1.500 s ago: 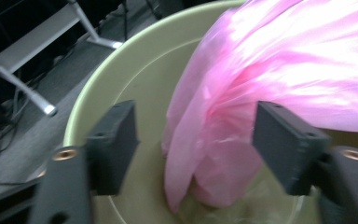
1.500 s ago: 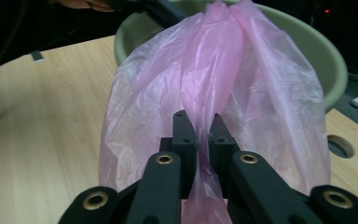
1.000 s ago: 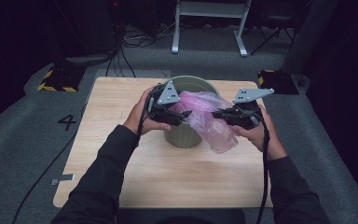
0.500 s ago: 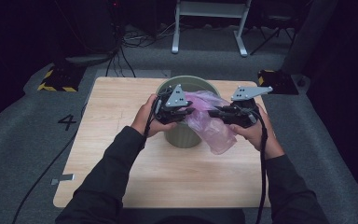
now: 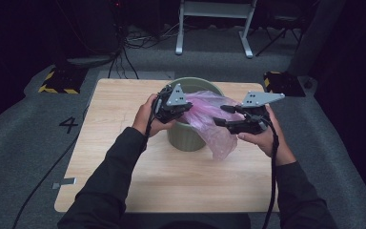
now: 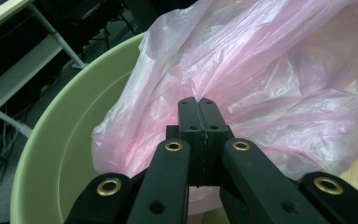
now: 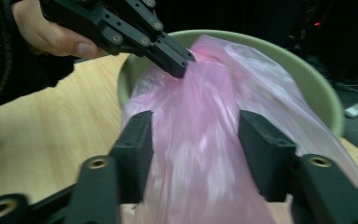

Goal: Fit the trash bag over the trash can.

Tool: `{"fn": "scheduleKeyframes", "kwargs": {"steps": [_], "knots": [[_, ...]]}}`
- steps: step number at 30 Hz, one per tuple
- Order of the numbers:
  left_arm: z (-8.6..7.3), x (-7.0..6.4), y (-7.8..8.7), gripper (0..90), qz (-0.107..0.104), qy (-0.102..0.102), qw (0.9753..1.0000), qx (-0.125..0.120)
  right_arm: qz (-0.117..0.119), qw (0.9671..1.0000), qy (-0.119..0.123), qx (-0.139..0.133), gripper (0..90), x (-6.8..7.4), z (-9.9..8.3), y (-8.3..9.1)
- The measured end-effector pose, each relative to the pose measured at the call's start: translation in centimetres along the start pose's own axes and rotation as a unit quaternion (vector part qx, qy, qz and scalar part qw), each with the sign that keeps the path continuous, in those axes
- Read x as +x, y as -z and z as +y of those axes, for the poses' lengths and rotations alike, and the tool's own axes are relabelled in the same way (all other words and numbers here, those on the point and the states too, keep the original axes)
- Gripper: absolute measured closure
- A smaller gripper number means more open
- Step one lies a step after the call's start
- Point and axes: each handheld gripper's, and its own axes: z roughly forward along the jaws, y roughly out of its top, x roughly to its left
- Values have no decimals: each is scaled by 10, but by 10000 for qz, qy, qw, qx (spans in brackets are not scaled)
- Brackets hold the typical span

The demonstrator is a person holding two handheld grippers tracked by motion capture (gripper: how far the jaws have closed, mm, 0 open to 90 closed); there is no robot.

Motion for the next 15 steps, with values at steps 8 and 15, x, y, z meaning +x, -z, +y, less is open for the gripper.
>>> {"fn": "scheduleKeyframes", "kwargs": {"steps": [8, 15], "knots": [[-10, 14, 1, 900, 138, 233, 9996, -13, -223, 9997, -42, -10, 382, -7, -10, 14], [-17, 24, 2, 892, 263, 435, 9987, -68, -52, 10000, -57, -27, 665, -12, -29, 23]]}}
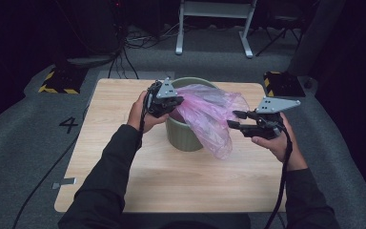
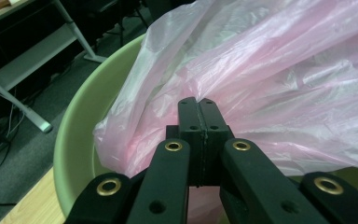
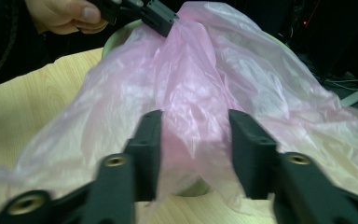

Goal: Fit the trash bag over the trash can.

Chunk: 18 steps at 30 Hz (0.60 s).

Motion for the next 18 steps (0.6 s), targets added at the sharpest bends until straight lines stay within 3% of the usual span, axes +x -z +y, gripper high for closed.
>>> {"fn": "scheduleKeyframes", "kwargs": {"steps": [2, 5, 6, 7, 8, 9, 11, 18], "knots": [[0, 1, 1, 878, 14, -1, 10000, -6, 37, 9999, 94, -20, 731, 2, -2, -1], [0, 1, 2, 770, 87, 56, 9999, 2, 13, 9997, 239, -22, 809, 6, -3, -4], [0, 1, 3, 700, 51, 71, 10000, -9, 5, 9996, 278, -35, 833, 8, -2, -5], [0, 0, 6, 537, 67, 168, 9998, -19, -9, 9995, 311, -83, 855, 10, -1, -6], [0, 0, 6, 460, 67, 168, 9998, -19, -9, 9995, 311, -83, 855, 10, -1, -6], [1, -2, 8, 460, 124, 205, 9997, -36, -16, 9995, 302, -108, 863, 10, 0, -6], [2, -5, 15, 314, 92, 266, 9995, -162, -60, 9994, 310, -159, 872, 11, 1, -7], [12, -27, 40, 251, 61, 87, 9989, -461, -107, 9993, 269, -216, 877, 14, 4, -12]]}}
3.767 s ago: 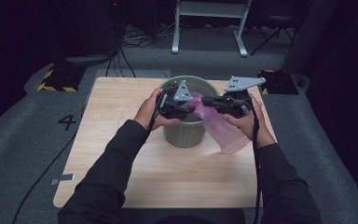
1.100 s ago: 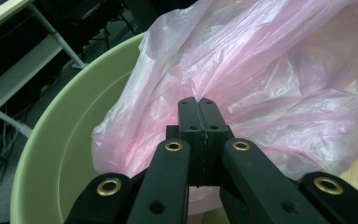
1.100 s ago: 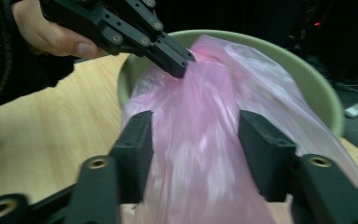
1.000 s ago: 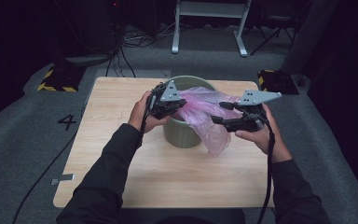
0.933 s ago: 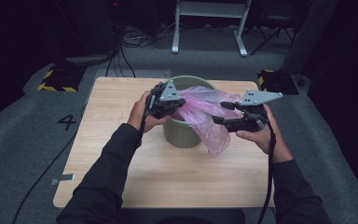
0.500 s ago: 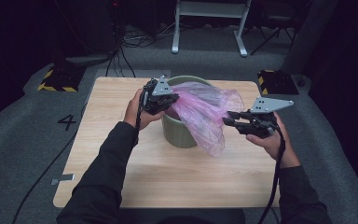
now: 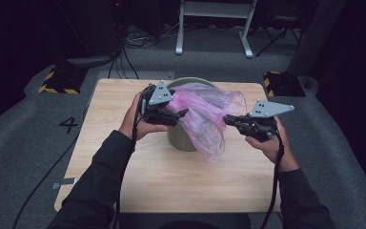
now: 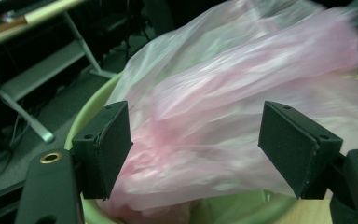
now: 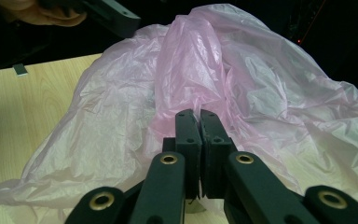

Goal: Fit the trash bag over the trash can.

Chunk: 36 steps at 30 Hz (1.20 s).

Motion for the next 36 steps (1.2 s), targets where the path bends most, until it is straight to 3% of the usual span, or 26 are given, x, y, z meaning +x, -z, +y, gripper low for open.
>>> {"fn": "scheduleKeyframes", "kwargs": {"steps": [2, 5, 6, 7, 9, 10, 11, 13, 14, 17, 19, 21, 22, 23, 26, 28, 29, 30, 34, 36], "knots": [[3, -8, 5, 250, -150, -27, 9999, -77, -17, 10000, -29, -17, 878, 0, 0, -1], [8, -27, 7, 245, -349, -250, 9990, -84, -25, 10000, -57, -11, 877, 1, 0, -3], [10, -39, 4, 244, -502, -289, 9983, -40, -60, 9999, -89, -6, 877, 0, 0, -4], [10, -39, 4, 243, -502, -289, 9983, -40, -60, 9999, -89, -6, 877, 0, 0, -4], [11, -54, -2, 243, -585, -347, 9977, 47, -85, 9999, -119, -4, 877, 0, 0, -4], [11, -66, -6, 242, -739, -358, 9966, 61, -102, 9998, -142, -1, 876, 0, 0, -5], [11, -66, -6, 234, -739, -358, 9966, 61, -101, 9999, -137, 3, 876, 0, 0, -5], [10, -87, -15, 216, -832, -496, 9953, 95, -111, 9999, -123, 25, 875, 0, -1, -6], [10, -87, -15, 210, -832, -496, 9953, 95, -111, 9999, -123, 25, 875, 0, -1, -6], [9, -100, -25, 187, -671, -752, 9947, 222, -108, 9999, -130, 14, 873, 1, 0, -6], [7, -100, -31, 179, -629, -695, 9953, 244, -93, 9999, -131, -14, 871, 1, 0, -5], [5, -97, -34, 192, -376, -667, 9967, 263, -53, 9999, -150, -48, 870, 1, 0, -4], [5, -94, -34, 267, -349, -661, 9968, 267, -19, 9998, -164, -69, 866, 1, 0, -3], [4, -93, -34, 267, -355, -671, 9967, 299, -19, 9998, -164, -69, 866, 1, 0, -3], [2, -88, -33, 423, -147, -785, 9962, 349, 57, 9997, -201, -135, 860, 0, -1, -1], [0, -83, -31, 616, -263, -850, 9956, 304, 126, 9995, -222, -207, 853, 0, -2, 0], [0, -81, -30, 616, -255, -858, 9956, 281, 126, 9995, -222, -207, 853, 0, -2, 0], [-1, -79, -29, 694, -241, -838, 9959, 260, 141, 9994, -226, -223, 846, 0, -3, 0], [-4, -72, -28, 776, -227, -892, 9953, 299, 156, 9994, -209, -231, 829, 1, -4, 0], [-5, -69, -27, 798, -328, -835, 9957, 234, 169, 9993, -216, -245, 825, 2, -4, 0]]}}
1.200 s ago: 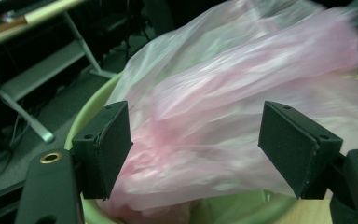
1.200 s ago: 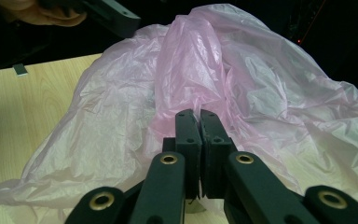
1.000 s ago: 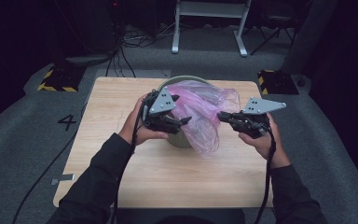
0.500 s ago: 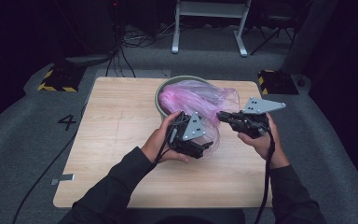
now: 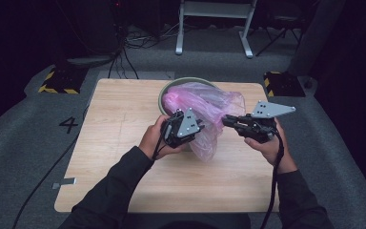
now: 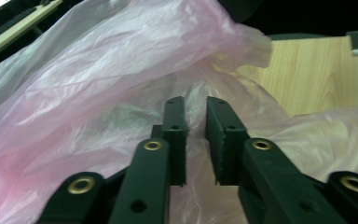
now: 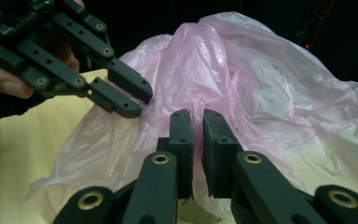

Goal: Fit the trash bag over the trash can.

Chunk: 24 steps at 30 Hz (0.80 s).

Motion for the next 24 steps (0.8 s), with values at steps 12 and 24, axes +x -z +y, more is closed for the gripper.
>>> {"fn": "scheduleKeyframes", "kwargs": {"steps": [12, 24], "knots": [[-3, 9, 15, 894, -161, 229, 9986, -456, -173, 9994, 120, -264, 449, 14, -13, 17], [-3, 6, 17, 898, -177, 197, 9983, -522, -32, 9999, 18, -110, 454, 42, -49, 2]]}}
